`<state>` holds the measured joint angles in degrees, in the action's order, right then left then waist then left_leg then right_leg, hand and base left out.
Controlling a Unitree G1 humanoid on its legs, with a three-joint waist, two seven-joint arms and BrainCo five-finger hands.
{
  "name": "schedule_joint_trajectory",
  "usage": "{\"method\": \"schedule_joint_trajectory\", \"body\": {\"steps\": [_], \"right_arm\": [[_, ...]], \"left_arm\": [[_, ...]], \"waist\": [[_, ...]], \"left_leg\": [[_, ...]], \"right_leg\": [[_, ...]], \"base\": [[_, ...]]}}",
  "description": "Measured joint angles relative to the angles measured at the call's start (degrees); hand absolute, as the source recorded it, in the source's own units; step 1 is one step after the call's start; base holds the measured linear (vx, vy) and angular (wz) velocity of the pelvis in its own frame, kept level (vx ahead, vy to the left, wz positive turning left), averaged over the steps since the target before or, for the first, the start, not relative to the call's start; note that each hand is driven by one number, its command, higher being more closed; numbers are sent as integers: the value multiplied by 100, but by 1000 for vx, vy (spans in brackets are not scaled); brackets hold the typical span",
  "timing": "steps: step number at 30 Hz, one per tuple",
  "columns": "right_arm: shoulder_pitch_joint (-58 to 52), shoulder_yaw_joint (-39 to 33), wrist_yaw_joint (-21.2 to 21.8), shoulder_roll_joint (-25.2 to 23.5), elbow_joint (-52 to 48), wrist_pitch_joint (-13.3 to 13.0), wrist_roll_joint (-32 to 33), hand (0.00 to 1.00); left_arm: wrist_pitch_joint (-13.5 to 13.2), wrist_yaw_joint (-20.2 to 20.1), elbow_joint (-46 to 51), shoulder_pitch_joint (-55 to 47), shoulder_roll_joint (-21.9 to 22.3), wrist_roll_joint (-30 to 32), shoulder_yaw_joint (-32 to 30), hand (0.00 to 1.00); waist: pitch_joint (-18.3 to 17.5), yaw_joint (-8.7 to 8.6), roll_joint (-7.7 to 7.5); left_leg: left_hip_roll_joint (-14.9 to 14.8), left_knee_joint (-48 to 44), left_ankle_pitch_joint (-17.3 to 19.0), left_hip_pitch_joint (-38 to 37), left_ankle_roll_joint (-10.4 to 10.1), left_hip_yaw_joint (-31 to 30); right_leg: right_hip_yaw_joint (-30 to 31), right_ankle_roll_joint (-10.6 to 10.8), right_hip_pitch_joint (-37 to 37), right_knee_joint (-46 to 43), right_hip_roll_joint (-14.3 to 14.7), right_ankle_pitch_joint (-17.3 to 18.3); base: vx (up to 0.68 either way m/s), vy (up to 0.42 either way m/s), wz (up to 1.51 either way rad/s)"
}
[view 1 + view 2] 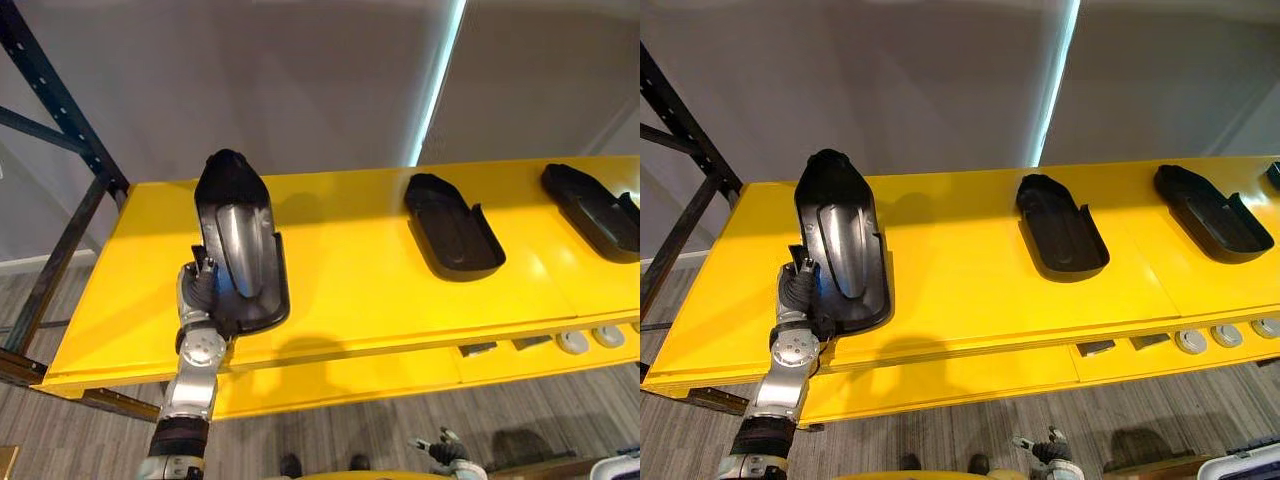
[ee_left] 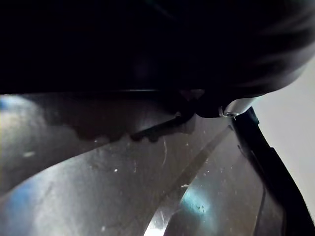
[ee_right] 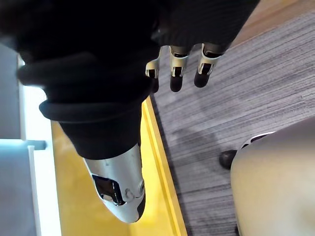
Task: Walk over and take plastic housings, then place them on the shelf
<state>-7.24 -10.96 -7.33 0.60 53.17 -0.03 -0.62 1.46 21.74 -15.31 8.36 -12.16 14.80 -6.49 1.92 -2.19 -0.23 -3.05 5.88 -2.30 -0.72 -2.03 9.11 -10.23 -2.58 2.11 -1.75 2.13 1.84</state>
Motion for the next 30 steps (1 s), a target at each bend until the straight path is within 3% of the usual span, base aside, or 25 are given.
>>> {"method": "schedule_joint_trajectory", "body": {"steps": [1, 2, 10, 24, 28, 30], "right_arm": [[9, -1, 1, 3, 1, 0, 0, 0], [22, -5, 5, 12, 1, -2, 0, 0], [181, -26, 13, 6, 201, -4, -13, 0], [295, -52, 11, -9, 214, 9, -117, 0], [292, -95, 9, -12, 202, 7, -116, 0], [291, -162, 9, -14, 204, 9, -110, 0]], "left_arm": [[6, 0, -65, 68, 0, 7, -34, 100], [53, 1, -261, 264, -9, 30, -76, 0], [213, 98, -874, 816, -227, 220, -107, 0], [196, 485, -849, 983, 4, -192, -476, 0], [133, 523, 135, 556, 226, -341, -433, 0], [-75, 515, 796, 195, 299, -530, -419, 0]], "waist": [[7, -9, 9], [26, -13, 28], [139, -55, -62], [287, -155, -85], [300, -161, -106], [304, -154, -100]], "left_leg": [[-2, 0, -1, 0, -1, 0], [-6, 1, -1, 0, -1, 0], [-18, 3, 4, 10, -5, 14], [-4, 5, 11, -13, -5, -68], [-6, 5, 10, -8, -4, -94], [-11, 5, 10, -3, -4, -101]], "right_leg": [[5, -1, 1, 1, 4, -1], [19, -7, 1, 14, 13, -5], [85, -13, -49, 180, 54, -58], [125, 8, -83, 215, 73, -119], [123, 9, -82, 215, 56, -126], [118, 11, -81, 221, 49, -125]], "base": [[14, -5, -6], [14, 0, -5], [38, 11, -4], [9, 14, -1], [-14, 25, 0], [0, 0, 0]]}}
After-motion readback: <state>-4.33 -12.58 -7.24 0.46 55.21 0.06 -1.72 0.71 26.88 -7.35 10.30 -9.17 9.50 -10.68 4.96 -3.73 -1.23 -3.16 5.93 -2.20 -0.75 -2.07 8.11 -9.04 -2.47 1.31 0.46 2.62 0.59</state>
